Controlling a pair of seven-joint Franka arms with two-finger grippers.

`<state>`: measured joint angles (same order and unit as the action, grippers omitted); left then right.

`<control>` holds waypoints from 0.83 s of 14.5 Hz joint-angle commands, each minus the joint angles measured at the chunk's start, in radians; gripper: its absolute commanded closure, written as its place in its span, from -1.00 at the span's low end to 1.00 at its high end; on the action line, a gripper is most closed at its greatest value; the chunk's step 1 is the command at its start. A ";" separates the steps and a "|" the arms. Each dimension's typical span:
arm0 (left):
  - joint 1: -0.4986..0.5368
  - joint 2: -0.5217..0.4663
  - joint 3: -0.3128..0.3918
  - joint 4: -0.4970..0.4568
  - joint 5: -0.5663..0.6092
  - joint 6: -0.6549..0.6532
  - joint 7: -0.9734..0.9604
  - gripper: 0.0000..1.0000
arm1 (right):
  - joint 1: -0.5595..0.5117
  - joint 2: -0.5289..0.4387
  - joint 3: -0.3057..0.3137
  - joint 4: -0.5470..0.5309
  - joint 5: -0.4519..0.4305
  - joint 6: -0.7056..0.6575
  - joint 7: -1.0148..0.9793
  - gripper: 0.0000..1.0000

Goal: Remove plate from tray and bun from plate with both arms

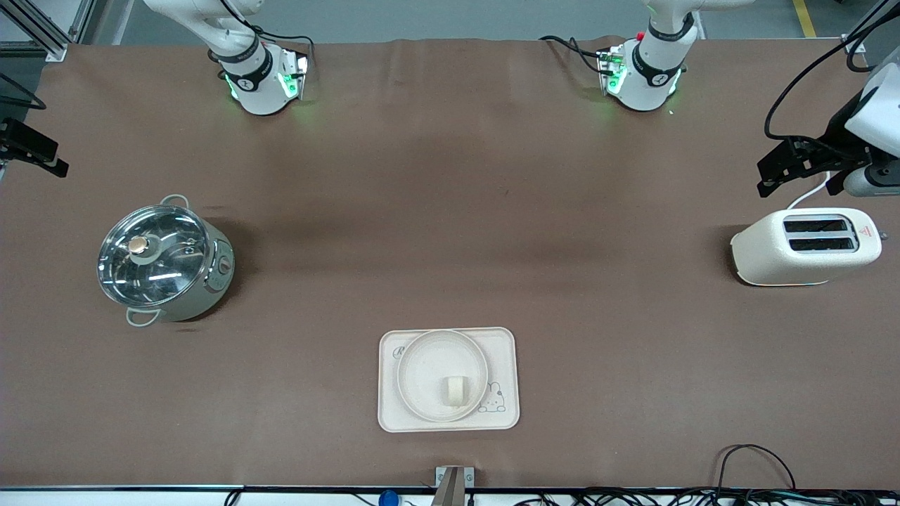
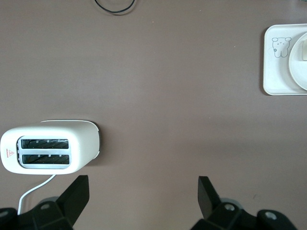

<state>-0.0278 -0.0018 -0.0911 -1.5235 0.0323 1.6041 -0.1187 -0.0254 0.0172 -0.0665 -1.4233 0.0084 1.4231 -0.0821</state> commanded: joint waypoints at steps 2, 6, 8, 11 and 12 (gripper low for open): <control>-0.006 0.014 -0.001 0.034 0.014 -0.016 0.007 -1.00 | 0.004 0.006 0.004 0.014 -0.002 -0.001 0.004 -1.00; 0.000 0.017 -0.001 0.034 0.009 -0.015 0.010 -1.00 | 0.004 0.012 0.005 0.011 0.004 0.013 0.004 -1.00; 0.002 0.017 -0.001 0.034 0.009 -0.015 0.013 -1.00 | 0.002 0.015 0.005 0.010 0.045 0.030 -0.002 -1.00; 0.002 0.017 0.001 0.034 0.008 -0.015 0.016 -1.00 | 0.008 0.029 0.005 0.010 0.064 0.066 -0.002 -1.00; 0.002 0.017 0.001 0.034 0.008 -0.015 0.016 -1.00 | 0.033 0.045 0.005 0.007 0.077 0.088 0.004 -1.00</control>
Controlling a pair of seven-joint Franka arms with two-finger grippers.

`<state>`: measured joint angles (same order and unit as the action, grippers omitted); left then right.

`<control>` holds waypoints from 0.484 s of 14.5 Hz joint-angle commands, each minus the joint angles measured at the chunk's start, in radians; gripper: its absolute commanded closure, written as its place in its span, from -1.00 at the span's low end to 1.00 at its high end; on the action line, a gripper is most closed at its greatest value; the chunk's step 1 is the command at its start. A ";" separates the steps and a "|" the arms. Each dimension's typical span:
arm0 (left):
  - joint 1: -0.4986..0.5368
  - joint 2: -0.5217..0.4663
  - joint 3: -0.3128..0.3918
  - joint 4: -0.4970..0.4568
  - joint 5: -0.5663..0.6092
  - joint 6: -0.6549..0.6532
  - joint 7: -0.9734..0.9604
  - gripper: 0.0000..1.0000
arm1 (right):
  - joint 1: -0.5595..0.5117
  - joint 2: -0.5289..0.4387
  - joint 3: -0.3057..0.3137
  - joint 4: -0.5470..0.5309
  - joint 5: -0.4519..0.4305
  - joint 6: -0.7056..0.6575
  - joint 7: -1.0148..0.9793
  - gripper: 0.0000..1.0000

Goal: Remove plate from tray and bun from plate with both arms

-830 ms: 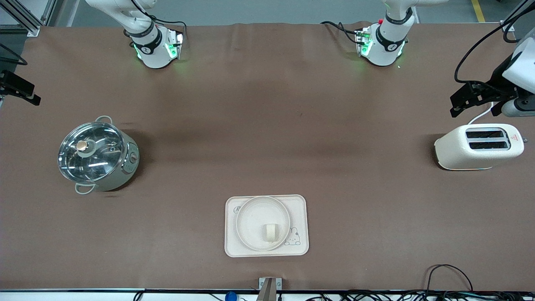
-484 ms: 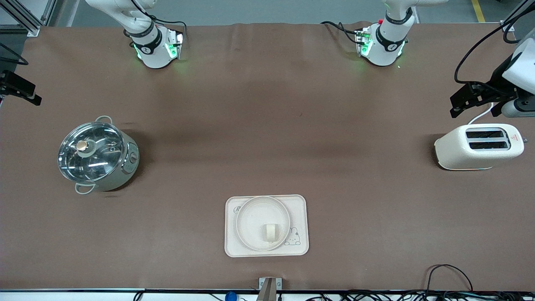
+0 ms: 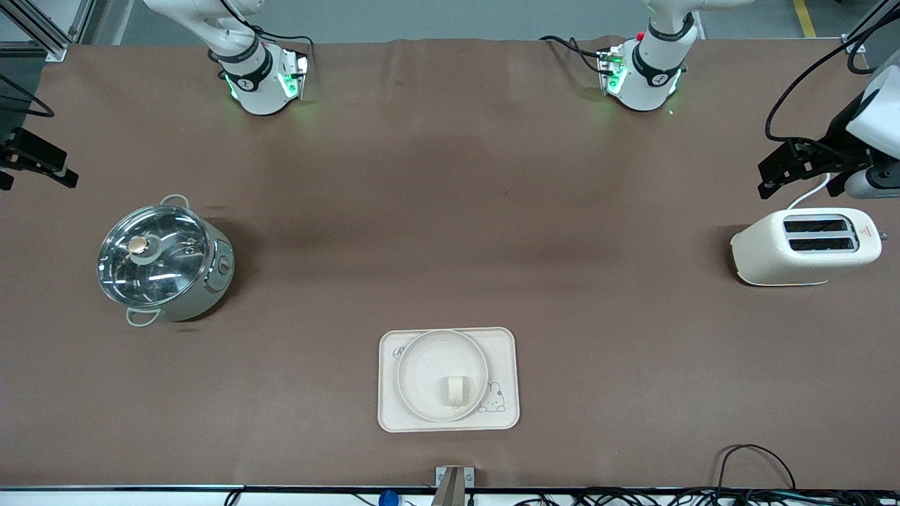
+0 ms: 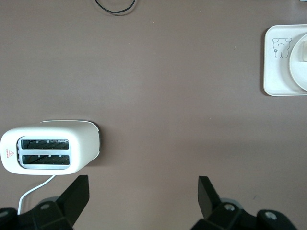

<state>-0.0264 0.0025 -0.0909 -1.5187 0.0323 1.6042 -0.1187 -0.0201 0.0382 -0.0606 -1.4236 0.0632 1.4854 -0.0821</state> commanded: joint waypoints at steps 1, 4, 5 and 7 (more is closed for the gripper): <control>0.000 0.013 0.000 0.029 0.008 -0.015 0.016 -1.00 | 0.054 0.049 -0.001 0.005 0.038 0.045 0.005 -1.00; 0.000 0.013 0.002 0.029 0.006 -0.015 0.016 -1.00 | 0.074 0.138 -0.001 0.002 0.143 0.099 0.008 -1.00; 0.000 0.013 0.002 0.029 0.006 -0.015 0.016 -1.00 | 0.074 0.158 -0.001 -0.006 0.173 0.110 0.030 -1.00; 0.000 0.013 0.002 0.029 0.009 -0.015 0.014 -1.00 | 0.077 0.187 -0.001 -0.023 0.204 0.139 0.083 -1.00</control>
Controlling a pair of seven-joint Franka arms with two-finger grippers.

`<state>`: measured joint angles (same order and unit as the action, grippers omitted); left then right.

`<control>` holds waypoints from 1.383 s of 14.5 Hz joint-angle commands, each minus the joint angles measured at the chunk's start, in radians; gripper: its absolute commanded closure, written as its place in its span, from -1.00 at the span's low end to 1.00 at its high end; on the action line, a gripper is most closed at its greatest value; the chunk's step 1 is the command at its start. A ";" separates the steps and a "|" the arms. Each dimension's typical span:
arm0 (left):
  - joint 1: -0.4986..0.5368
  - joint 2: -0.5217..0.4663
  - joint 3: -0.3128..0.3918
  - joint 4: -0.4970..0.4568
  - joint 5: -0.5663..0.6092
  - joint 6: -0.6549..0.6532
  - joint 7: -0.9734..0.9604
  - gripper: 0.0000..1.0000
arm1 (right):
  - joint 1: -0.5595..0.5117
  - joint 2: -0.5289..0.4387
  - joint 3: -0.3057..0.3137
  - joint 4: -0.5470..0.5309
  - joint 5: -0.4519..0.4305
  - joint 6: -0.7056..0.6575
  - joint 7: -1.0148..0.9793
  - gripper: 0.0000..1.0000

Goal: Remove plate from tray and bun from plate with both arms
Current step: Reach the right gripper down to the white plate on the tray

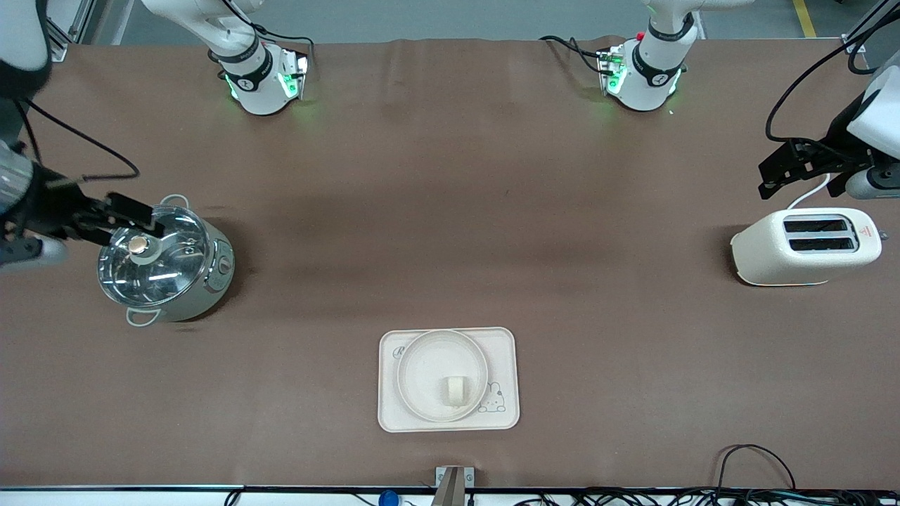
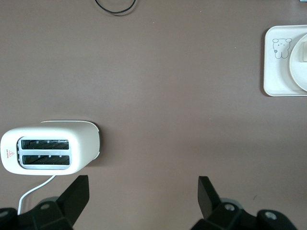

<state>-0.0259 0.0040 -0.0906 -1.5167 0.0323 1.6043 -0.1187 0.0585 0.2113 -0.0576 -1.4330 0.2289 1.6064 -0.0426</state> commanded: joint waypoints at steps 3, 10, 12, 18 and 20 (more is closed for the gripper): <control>0.000 0.011 0.002 0.027 0.008 -0.015 0.014 -1.00 | 0.085 0.068 -0.004 -0.024 0.041 0.096 0.160 -1.00; 0.000 0.011 0.002 0.027 0.008 -0.015 0.014 -1.00 | 0.267 0.275 -0.004 -0.041 0.174 0.453 0.371 -1.00; 0.000 0.011 0.002 0.027 0.008 -0.015 0.014 -1.00 | 0.315 0.322 -0.004 -0.041 0.214 0.609 0.436 -1.00; 0.000 0.011 0.002 0.027 0.008 -0.015 0.014 -1.00 | 0.382 0.552 -0.002 0.025 0.219 0.917 0.466 -1.00; 0.000 0.011 0.002 0.027 0.008 -0.015 0.014 -1.00 | 0.383 0.630 -0.002 0.109 0.225 0.931 0.498 -1.00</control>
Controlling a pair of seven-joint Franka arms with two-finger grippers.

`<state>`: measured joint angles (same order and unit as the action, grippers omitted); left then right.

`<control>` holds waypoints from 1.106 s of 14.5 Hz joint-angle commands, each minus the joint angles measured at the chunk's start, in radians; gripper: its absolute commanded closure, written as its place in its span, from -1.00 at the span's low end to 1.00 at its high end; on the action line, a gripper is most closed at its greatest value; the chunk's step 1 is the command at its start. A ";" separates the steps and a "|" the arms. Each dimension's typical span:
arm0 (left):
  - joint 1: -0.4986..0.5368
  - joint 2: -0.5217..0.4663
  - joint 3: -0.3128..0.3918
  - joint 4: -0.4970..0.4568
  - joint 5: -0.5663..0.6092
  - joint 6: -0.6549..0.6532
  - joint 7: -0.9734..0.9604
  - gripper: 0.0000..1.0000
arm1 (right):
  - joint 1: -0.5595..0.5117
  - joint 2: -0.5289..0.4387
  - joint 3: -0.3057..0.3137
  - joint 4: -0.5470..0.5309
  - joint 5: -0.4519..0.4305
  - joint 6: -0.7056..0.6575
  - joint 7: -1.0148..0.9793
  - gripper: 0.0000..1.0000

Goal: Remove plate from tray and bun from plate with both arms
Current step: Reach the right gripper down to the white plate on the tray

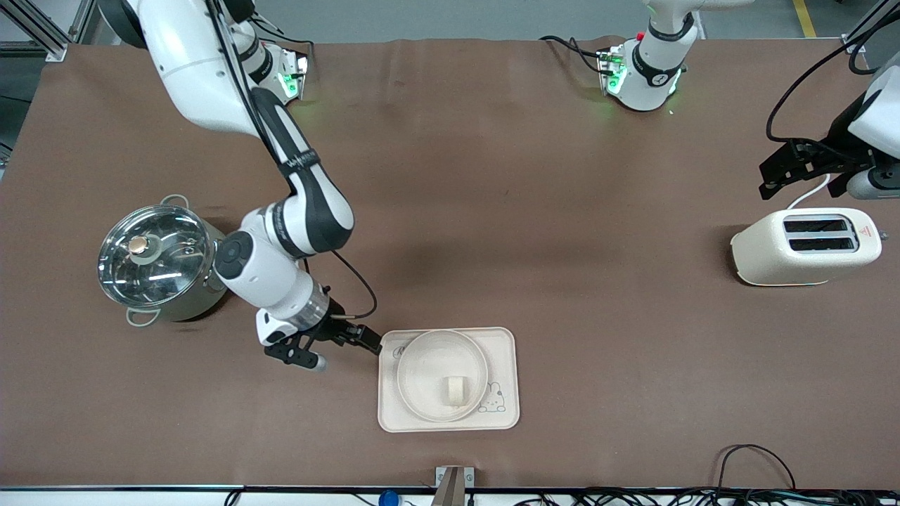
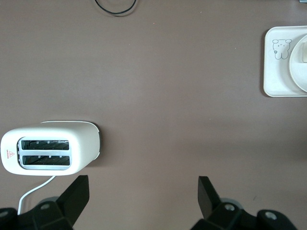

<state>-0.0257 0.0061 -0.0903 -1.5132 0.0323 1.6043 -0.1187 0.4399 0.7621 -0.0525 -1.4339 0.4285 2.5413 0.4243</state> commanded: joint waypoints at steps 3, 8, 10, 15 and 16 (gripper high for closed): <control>0.000 0.009 0.001 0.024 0.008 -0.015 0.014 -1.00 | 0.005 0.211 -0.001 0.261 0.030 -0.003 0.059 -1.00; 0.000 0.009 0.001 0.024 0.008 -0.015 0.016 -1.00 | 0.013 0.359 0.037 0.405 0.030 0.066 0.128 -0.84; 0.001 0.009 0.001 0.024 0.006 -0.015 0.016 -1.00 | 0.011 0.362 0.036 0.406 0.030 0.066 0.117 -0.57; 0.001 0.009 0.001 0.024 0.006 -0.015 0.016 -1.00 | 0.014 0.373 0.036 0.406 0.029 0.068 0.065 0.11; 0.001 0.009 0.001 0.024 0.006 -0.015 0.016 -1.00 | 0.017 0.375 0.036 0.406 0.029 0.068 0.067 0.11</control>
<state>-0.0255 0.0064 -0.0902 -1.5125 0.0323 1.6042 -0.1187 0.4535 1.1159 -0.0189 -1.0572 0.4398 2.6121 0.5110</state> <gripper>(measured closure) 0.000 0.546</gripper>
